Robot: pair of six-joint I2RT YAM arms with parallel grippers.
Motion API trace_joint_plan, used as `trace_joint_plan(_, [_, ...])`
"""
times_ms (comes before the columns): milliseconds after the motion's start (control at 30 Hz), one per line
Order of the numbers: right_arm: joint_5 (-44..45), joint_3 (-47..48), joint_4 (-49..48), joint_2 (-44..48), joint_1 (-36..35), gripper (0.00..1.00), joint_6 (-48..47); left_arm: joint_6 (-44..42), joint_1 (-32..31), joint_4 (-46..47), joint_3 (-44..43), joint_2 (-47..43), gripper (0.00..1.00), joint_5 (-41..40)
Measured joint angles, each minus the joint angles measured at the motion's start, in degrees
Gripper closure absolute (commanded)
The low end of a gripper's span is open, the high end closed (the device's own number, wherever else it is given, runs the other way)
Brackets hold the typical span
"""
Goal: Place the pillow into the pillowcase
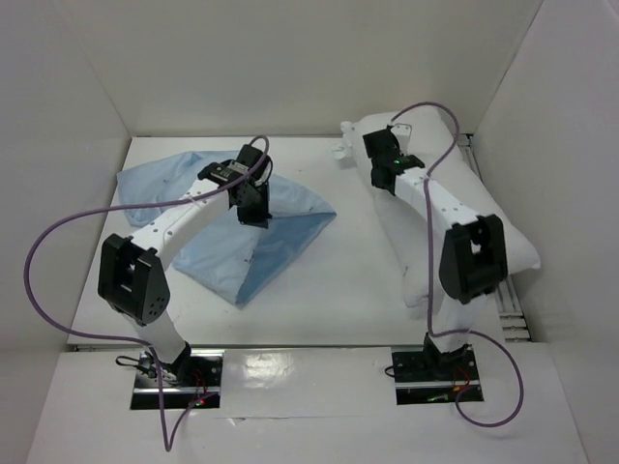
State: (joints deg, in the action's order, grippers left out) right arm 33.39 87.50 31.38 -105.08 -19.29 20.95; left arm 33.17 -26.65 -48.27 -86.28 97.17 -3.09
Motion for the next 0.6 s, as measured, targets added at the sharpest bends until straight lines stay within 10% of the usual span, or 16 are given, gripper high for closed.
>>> trace_joint_plan(333, [-14.84, -29.62, -1.75, 43.47, -11.04, 0.97, 1.44, -0.04, 8.96, 0.44, -3.06, 1.86, 1.0, 7.87])
trace_joint_plan(367, [-16.72, -32.22, -1.73, 45.81, -13.09, 0.57, 2.23, 0.0, 10.16, 0.52, -3.74, 2.38, 1.0, 8.87])
trace_joint_plan(400, [-18.34, -34.32, -1.46, 47.17, -14.49, 0.41, 2.99, 0.07, 11.43, 0.79, -4.26, 2.95, 1.0, 9.75])
trace_joint_plan(600, [-18.95, -36.17, 4.26, 48.72, -19.23, 0.06, 7.63, 0.48, 18.16, 2.58, -4.72, 4.33, 1.0, 15.21])
